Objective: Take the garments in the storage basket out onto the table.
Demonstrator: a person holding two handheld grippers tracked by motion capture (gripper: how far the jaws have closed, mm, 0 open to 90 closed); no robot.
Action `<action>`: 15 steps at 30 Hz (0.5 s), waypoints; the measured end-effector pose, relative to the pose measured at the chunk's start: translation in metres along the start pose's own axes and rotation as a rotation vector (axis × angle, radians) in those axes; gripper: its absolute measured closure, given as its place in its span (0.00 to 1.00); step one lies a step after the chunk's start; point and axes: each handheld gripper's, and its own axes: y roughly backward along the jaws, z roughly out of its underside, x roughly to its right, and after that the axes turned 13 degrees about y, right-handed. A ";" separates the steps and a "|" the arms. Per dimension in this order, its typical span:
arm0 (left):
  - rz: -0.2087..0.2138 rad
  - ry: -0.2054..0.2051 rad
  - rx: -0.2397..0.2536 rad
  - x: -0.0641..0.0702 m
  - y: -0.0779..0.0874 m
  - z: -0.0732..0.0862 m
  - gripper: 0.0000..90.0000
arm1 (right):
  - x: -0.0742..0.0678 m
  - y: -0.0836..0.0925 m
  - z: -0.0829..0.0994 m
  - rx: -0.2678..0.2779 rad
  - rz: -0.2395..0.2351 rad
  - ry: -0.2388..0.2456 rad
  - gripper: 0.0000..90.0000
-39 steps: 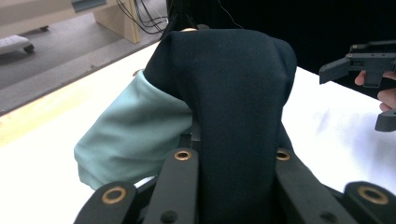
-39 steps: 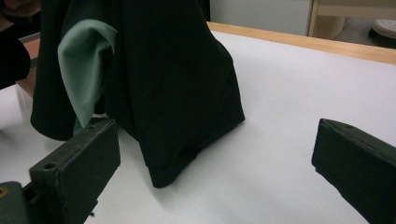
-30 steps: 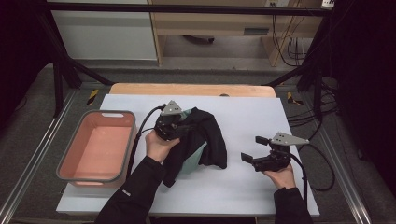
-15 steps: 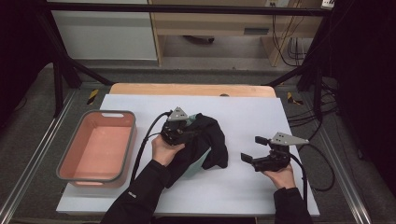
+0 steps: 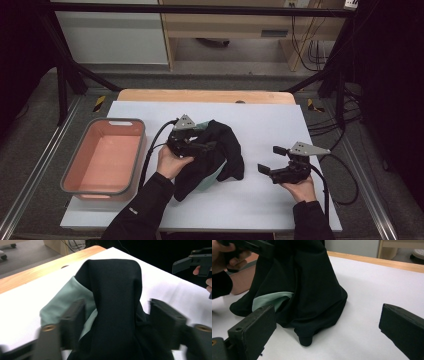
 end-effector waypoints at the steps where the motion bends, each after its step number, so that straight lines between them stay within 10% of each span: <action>1: 0.000 0.000 0.000 0.000 0.000 0.000 0.20 | 0.000 0.000 0.000 0.000 0.000 0.000 0.02; 15: -0.032 0.019 0.048 -0.012 0.040 0.018 0.07 | -0.002 -0.001 -0.001 -0.005 -0.003 0.003 0.02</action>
